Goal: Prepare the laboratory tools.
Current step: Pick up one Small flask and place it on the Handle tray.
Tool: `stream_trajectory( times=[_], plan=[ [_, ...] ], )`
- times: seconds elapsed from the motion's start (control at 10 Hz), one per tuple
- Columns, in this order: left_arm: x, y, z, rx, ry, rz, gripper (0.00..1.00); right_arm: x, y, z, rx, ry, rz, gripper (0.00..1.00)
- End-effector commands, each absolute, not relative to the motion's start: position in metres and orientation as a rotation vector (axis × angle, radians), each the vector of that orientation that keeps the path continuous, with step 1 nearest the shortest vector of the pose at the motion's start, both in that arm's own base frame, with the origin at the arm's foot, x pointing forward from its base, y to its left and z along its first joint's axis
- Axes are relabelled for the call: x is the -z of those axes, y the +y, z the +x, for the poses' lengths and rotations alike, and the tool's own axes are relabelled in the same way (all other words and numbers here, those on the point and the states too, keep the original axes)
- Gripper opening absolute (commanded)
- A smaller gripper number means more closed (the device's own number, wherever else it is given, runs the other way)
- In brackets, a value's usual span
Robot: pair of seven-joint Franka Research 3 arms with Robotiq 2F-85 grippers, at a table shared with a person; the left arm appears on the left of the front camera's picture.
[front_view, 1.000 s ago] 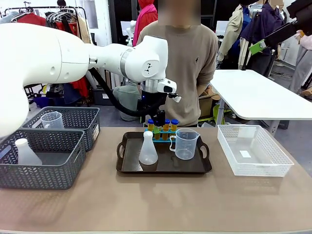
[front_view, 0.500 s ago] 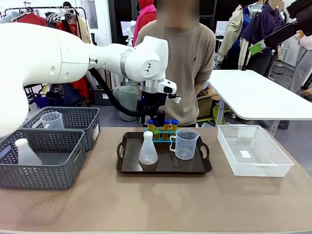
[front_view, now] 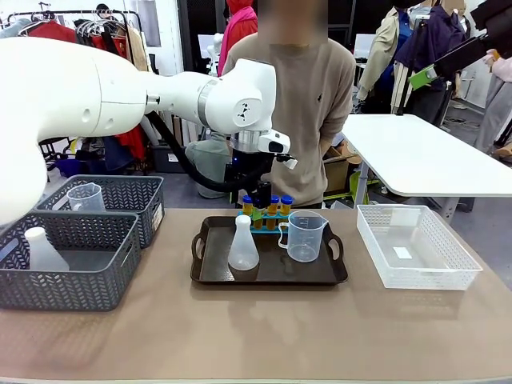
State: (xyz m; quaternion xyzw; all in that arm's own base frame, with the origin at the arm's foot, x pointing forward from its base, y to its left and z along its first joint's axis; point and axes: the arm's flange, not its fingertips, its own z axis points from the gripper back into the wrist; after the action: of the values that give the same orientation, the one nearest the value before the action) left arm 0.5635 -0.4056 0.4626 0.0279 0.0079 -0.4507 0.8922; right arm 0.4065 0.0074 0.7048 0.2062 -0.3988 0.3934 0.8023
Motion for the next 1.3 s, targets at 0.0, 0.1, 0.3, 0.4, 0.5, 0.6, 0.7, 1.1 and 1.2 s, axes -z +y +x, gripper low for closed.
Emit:
stream_trajectory(
  times=[0.0, 0.1, 0.3, 0.4, 0.5, 0.6, 0.7, 1.1, 1.2],
  plan=[
    [-0.501, -0.387, 0.561, 0.926, -0.004, -0.051, 1.00, -0.705, 0.008, 0.407, -0.847, -0.865, 0.457, 1.00],
    [-0.524, -0.372, 0.558, 0.915, -0.042, -0.108, 1.00, -0.705, 0.008, 0.407, -0.847, -0.865, 0.457, 1.00],
    [-0.562, -0.346, 0.552, 0.912, -0.103, -0.215, 1.00, -0.705, 0.008, 0.407, -0.847, -0.865, 0.457, 1.00],
    [-0.578, -0.333, 0.546, 0.924, -0.135, -0.288, 1.00, -0.705, 0.008, 0.407, -0.847, -0.865, 0.457, 1.00],
    [-0.591, -0.320, 0.545, 0.917, -0.171, -0.336, 1.00, -0.705, 0.008, 0.407, -0.847, -0.865, 0.457, 1.00],
    [-0.607, -0.306, 0.542, 0.916, -0.208, -0.326, 1.00, -0.705, 0.008, 0.407, -0.847, -0.865, 0.457, 1.00],
    [-0.614, -0.299, 0.546, 0.947, -0.245, -0.360, 1.00, -0.705, 0.008, 0.407, -0.847, -0.865, 0.457, 1.00],
    [-0.655, -0.248, 0.543, 0.932, -0.417, -0.396, 1.00, -0.705, 0.008, 0.407, -0.847, -0.865, 0.457, 1.00],
    [-0.668, -0.235, 0.537, 0.949, -0.456, -0.413, 1.00, -0.705, 0.008, 0.407, -0.847, -0.865, 0.457, 1.00]
  ],
)
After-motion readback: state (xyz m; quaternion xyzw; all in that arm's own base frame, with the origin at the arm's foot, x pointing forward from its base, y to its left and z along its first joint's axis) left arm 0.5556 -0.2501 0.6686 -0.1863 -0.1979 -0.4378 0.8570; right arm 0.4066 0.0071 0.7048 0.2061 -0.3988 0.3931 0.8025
